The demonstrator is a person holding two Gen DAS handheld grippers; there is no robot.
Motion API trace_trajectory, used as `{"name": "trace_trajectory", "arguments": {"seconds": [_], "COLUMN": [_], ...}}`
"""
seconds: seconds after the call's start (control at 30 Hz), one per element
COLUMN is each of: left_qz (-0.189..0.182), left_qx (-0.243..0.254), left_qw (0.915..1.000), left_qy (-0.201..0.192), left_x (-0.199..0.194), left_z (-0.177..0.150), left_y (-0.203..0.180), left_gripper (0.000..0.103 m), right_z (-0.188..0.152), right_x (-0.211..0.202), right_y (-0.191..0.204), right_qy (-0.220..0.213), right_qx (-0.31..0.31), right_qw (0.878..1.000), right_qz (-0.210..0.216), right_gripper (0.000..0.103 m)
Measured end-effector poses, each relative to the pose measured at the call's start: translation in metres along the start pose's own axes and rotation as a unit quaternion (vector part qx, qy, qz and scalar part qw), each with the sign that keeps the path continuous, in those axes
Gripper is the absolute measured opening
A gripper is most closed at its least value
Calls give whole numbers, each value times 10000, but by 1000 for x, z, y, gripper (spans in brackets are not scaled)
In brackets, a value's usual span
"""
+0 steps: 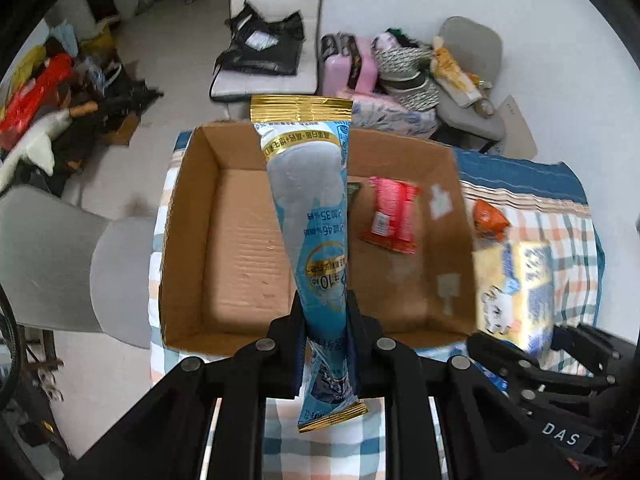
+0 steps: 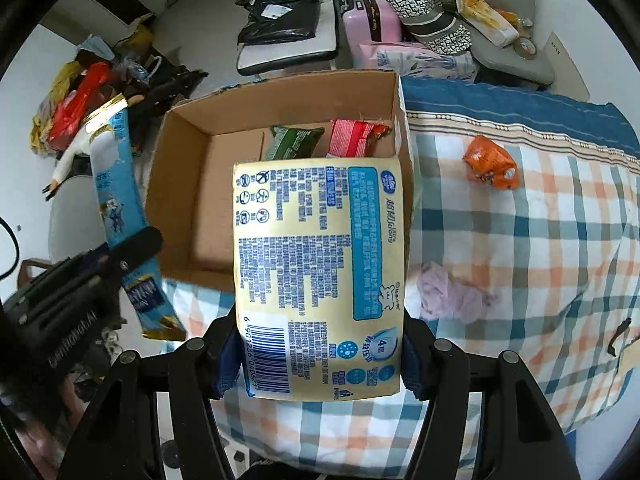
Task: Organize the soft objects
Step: 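Carry the blue packet and yellow box into the box and release both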
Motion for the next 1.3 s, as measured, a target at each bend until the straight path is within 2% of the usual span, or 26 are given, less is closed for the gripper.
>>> {"name": "trace_trajectory", "arguments": {"seconds": [0.23, 0.53, 0.67, 0.73, 0.8, 0.93, 1.0, 1.1, 1.3], "left_qz": [-27, -82, 4, 145, 113, 44, 24, -14, 59], "left_qx": [-293, -268, -109, -118, -192, -259, -233, -200, -151], "left_qw": [9980, 9940, 9930, 9913, 9908, 9907, 9909, 9919, 9949], "left_qy": [554, 1058, 1175, 1299, 1335, 1337, 1328, 1252, 1000], "left_x": [60, 122, 141, 149, 153, 150, 145, 136, 111], "left_z": [33, 59, 68, 72, 75, 73, 71, 67, 52], "left_y": [40, 48, 50, 53, 54, 54, 53, 49, 48], "left_gripper": [14, 14, 18, 22, 27, 34, 38, 47, 75], "right_z": [29, 39, 42, 41, 41, 43, 45, 48, 54], "right_x": [61, 114, 131, 139, 145, 145, 142, 136, 119], "right_y": [-7, -15, -19, -19, -19, -19, -19, -18, -22], "right_qy": [369, 782, 872, 1020, 1200, 1188, 1130, 1073, 923], "right_qx": [304, 484, 464, 471, 514, 497, 460, 467, 413], "right_qw": [9984, 9945, 9933, 9920, 9897, 9899, 9906, 9915, 9933], "right_qz": [-289, -493, -600, -578, -584, -588, -613, -566, -563], "right_gripper": [66, 66, 66, 67, 67, 73, 79, 86, 98]}}
Point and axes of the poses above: each gripper's, at about its wrist camera, not at the fingertips, and x roughly the way its jaws point, y to its left, z to its top, the point moved 6 cm from there along x, roughly the way its jaws point, and after that the axes turned 3 degrees about x, right-handed, at the moved point
